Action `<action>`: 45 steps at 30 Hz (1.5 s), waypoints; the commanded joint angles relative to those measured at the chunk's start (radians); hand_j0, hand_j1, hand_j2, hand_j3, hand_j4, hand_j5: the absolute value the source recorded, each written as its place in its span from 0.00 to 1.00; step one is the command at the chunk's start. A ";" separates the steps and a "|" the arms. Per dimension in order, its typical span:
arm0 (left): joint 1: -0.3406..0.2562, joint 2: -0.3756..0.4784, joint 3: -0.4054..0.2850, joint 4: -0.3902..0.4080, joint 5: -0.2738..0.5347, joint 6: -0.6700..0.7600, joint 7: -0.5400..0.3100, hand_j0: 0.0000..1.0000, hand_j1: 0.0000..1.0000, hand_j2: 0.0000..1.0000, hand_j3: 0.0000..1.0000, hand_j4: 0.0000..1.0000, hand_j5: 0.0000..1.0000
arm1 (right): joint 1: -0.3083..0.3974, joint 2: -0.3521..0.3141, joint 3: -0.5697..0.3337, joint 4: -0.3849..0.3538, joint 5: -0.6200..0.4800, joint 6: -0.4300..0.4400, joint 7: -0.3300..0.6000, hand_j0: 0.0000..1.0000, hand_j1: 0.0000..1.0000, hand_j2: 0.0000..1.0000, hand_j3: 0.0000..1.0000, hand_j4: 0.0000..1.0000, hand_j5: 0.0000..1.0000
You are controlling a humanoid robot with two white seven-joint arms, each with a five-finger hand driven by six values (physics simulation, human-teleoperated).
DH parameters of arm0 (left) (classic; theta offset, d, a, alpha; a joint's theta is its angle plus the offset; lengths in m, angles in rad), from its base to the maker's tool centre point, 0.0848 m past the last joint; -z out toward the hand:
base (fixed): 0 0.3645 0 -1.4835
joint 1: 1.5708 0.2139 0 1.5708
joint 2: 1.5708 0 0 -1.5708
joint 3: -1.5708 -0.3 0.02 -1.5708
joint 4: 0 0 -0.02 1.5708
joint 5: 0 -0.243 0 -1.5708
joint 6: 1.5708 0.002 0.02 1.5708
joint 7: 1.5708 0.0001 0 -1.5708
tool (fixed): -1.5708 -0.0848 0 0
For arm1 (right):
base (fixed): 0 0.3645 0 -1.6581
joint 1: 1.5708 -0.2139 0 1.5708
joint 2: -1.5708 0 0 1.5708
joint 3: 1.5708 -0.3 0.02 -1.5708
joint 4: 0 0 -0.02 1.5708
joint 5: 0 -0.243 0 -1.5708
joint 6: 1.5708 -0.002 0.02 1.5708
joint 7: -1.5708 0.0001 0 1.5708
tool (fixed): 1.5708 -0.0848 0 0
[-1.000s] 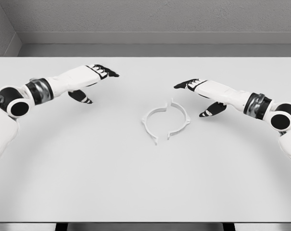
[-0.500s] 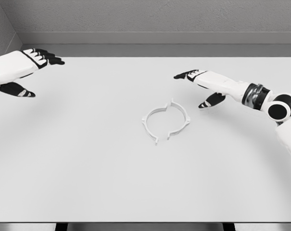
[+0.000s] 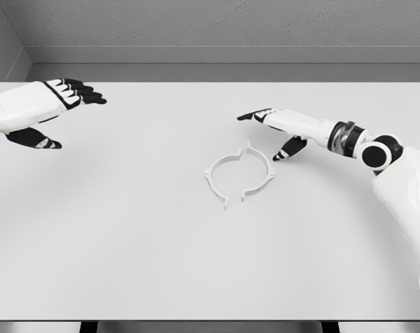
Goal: Assemble PVC drainage pipe clamps
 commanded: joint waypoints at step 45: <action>0.021 0.000 -0.010 -0.011 0.015 0.003 0.001 1.00 1.00 1.00 1.00 1.00 1.00 | -0.055 0.048 0.004 -0.047 0.001 0.002 0.061 1.00 1.00 1.00 1.00 1.00 1.00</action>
